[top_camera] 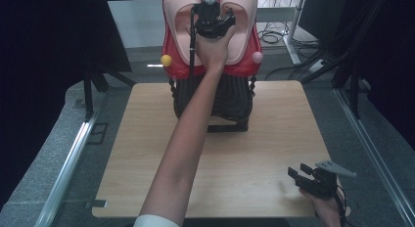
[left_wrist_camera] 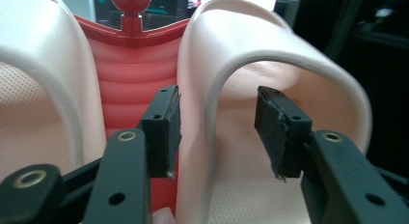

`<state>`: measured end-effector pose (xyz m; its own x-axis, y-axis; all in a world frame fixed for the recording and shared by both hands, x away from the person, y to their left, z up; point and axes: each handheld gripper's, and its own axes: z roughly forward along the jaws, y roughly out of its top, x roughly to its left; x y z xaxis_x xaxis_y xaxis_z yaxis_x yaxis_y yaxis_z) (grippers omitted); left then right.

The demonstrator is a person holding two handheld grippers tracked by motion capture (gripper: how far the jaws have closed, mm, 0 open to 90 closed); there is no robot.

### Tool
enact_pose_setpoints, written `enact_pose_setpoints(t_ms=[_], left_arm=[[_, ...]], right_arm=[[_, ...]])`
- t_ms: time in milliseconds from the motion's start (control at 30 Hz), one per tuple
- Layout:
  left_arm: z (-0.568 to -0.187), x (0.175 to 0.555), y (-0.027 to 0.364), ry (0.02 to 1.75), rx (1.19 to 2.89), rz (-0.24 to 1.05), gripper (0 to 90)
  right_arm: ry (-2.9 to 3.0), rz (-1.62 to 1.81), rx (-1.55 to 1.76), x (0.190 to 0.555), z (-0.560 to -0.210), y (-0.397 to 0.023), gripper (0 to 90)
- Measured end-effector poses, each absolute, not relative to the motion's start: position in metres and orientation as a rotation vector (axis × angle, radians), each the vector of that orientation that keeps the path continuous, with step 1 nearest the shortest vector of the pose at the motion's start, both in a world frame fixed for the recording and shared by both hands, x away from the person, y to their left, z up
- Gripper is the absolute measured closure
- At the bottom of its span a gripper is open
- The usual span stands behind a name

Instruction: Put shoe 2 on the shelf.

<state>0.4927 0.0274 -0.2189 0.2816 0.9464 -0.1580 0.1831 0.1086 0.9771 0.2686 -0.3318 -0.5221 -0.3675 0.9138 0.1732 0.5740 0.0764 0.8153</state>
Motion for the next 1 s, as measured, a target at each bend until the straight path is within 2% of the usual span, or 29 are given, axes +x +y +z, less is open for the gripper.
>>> enact_pose_setpoints(t_ms=[533,1000], left_arm=[[-0.236,0.448,0.048,0.956,1.502,0.637,49.2],[-0.265,0.405,0.077,0.828,1.567,0.573,48.3]], right_arm=[[1.981,1.190,1.462,0.268,-0.523,-0.327,41.8],[1.997,1.174,1.451,0.269,-0.524,-0.323,41.8]])
